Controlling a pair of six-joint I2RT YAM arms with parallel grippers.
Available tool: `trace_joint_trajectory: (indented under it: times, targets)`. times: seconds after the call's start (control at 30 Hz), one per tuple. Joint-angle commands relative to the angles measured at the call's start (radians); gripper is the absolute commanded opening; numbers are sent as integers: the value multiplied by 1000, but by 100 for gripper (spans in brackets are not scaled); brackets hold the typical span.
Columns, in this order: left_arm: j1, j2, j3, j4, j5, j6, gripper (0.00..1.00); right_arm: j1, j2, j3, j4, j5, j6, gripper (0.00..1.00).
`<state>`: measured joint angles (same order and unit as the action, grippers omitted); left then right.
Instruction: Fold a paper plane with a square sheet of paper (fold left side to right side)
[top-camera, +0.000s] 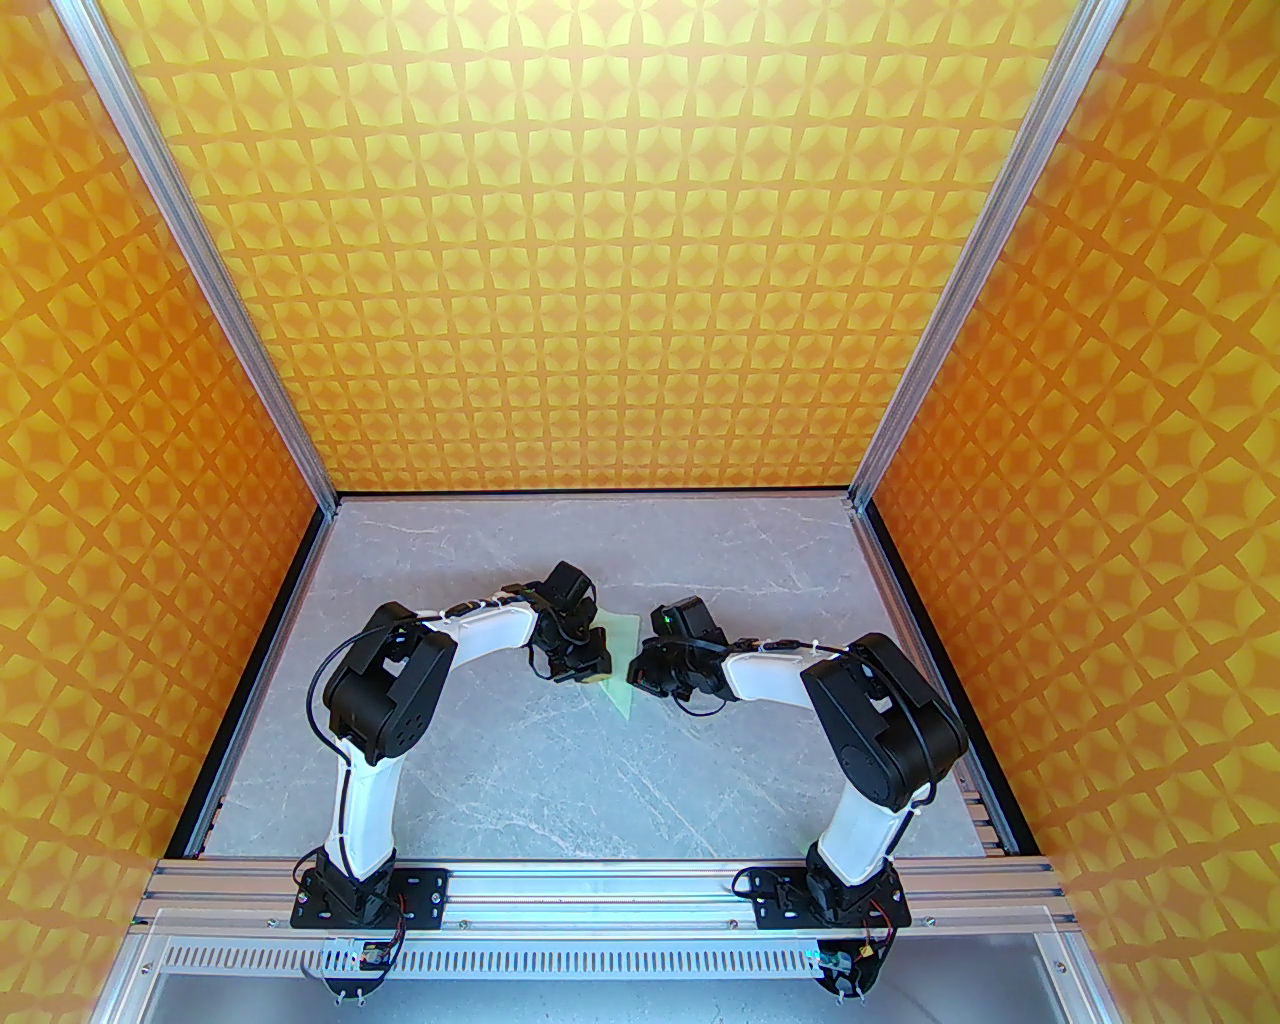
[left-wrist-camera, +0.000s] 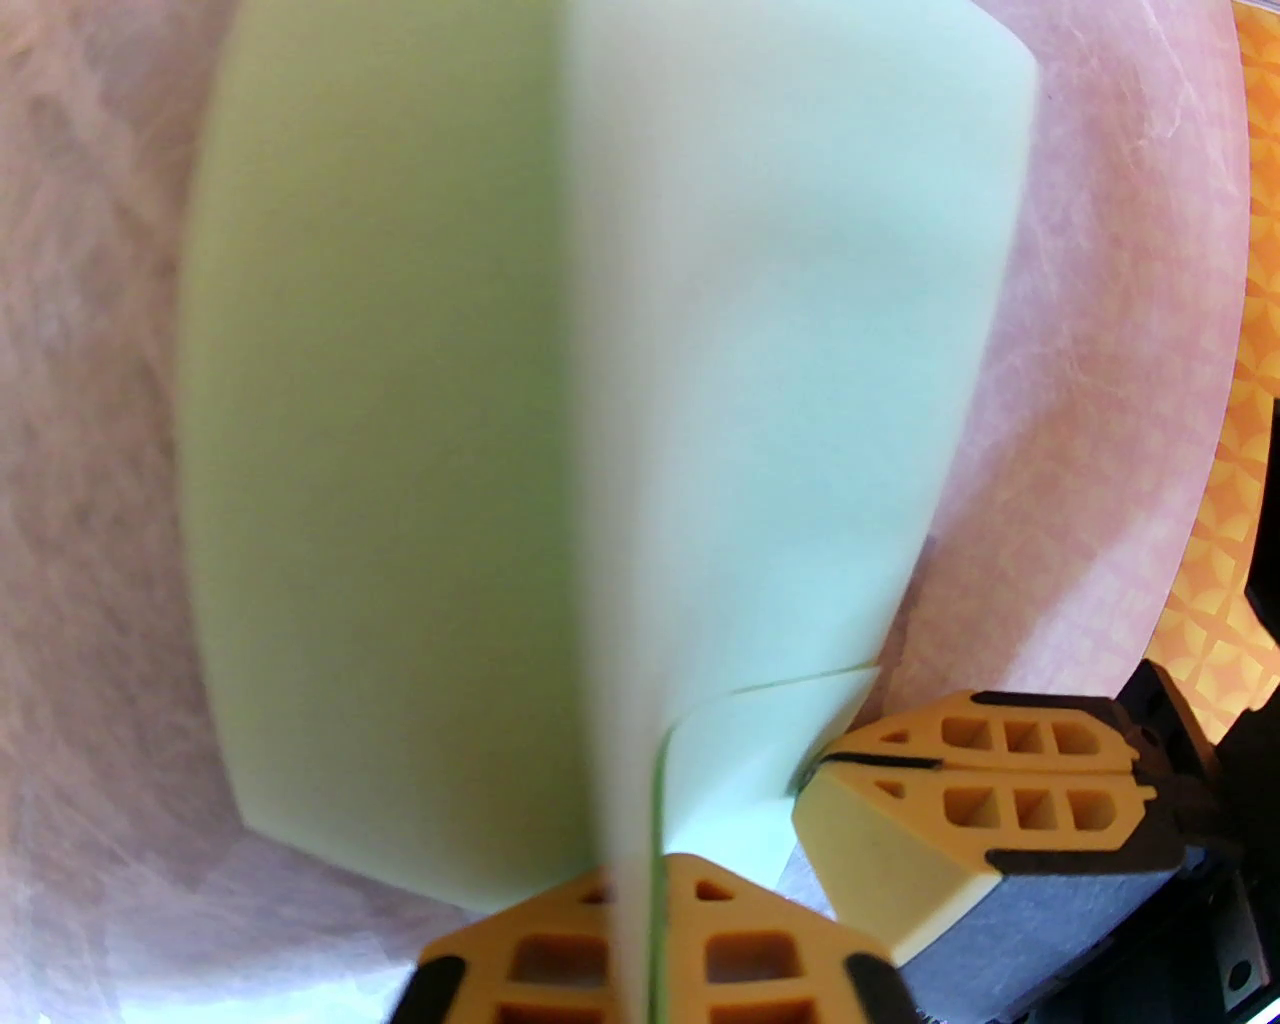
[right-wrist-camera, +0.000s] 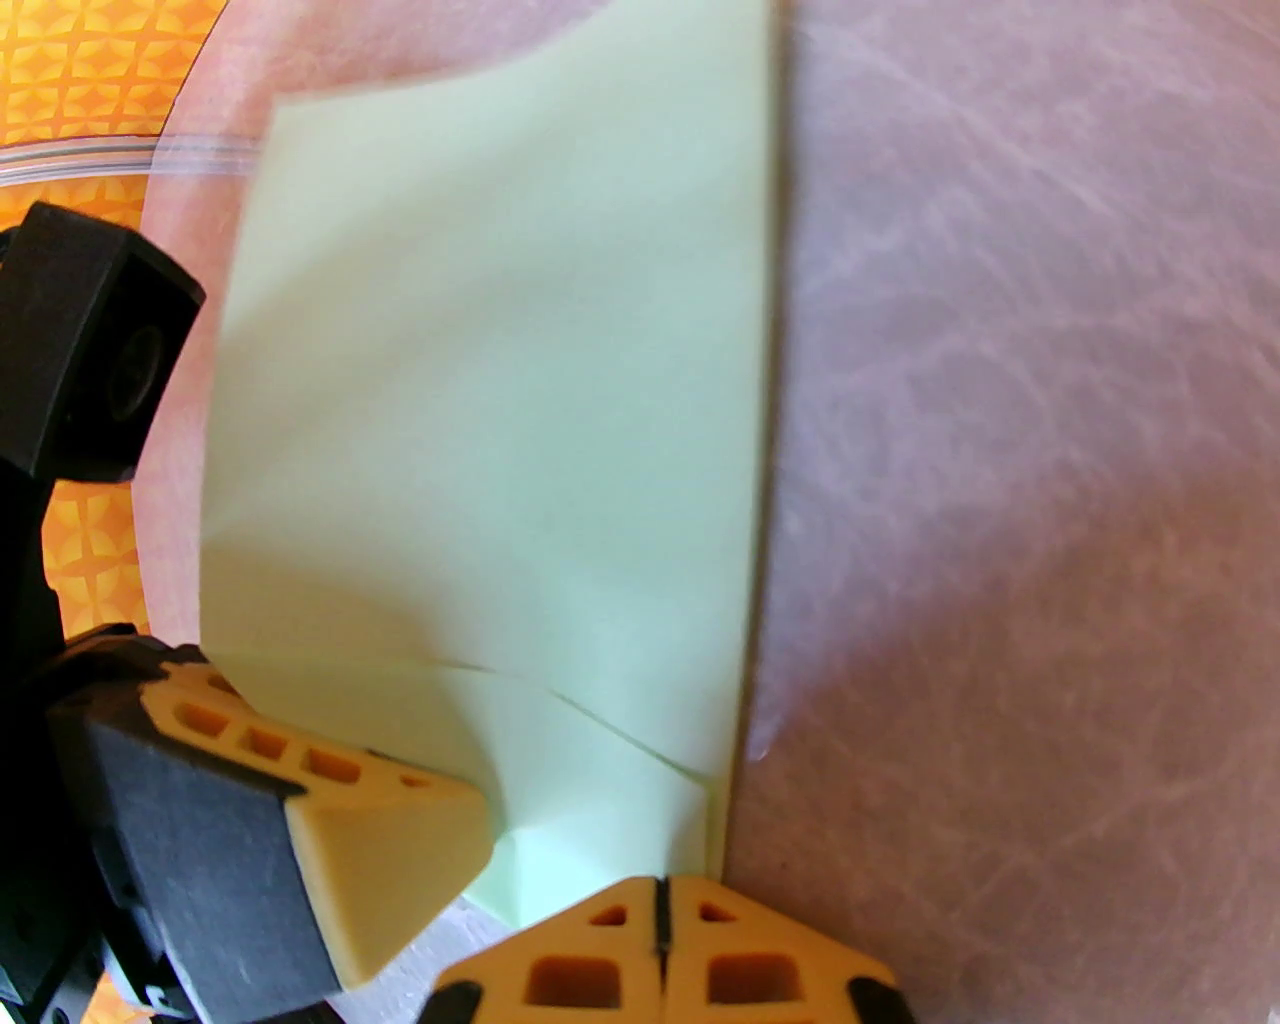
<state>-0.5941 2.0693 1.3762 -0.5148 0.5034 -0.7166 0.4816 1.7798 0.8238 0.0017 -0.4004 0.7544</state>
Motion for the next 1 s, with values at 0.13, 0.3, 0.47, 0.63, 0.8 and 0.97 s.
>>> trace_joint_trajectory:
  times: [0.13, 0.3, 0.47, 0.63, 0.8, 0.97]
  targets:
    - [21, -90, -8, 1, -10, 19, 21, -6, 33, -2, -41, 40, -27, 4]
    - [21, -113, -22, 47, -2, 10, 18, -6, 38, 0, -40, 37, -26, 4]
    - [20, -101, -34, 116, 47, -6, 18, -6, 46, 3, -39, 29, -26, 4]
    - [20, -94, -72, 228, 91, -50, 20, -6, 40, 3, -43, 28, -27, 4]
    - [22, -84, -103, 325, 127, -96, 27, -6, 38, 3, -46, 28, -29, 3]
    - [21, -69, -120, 376, 145, -120, 33, -6, 33, 1, -49, 28, -30, 3]
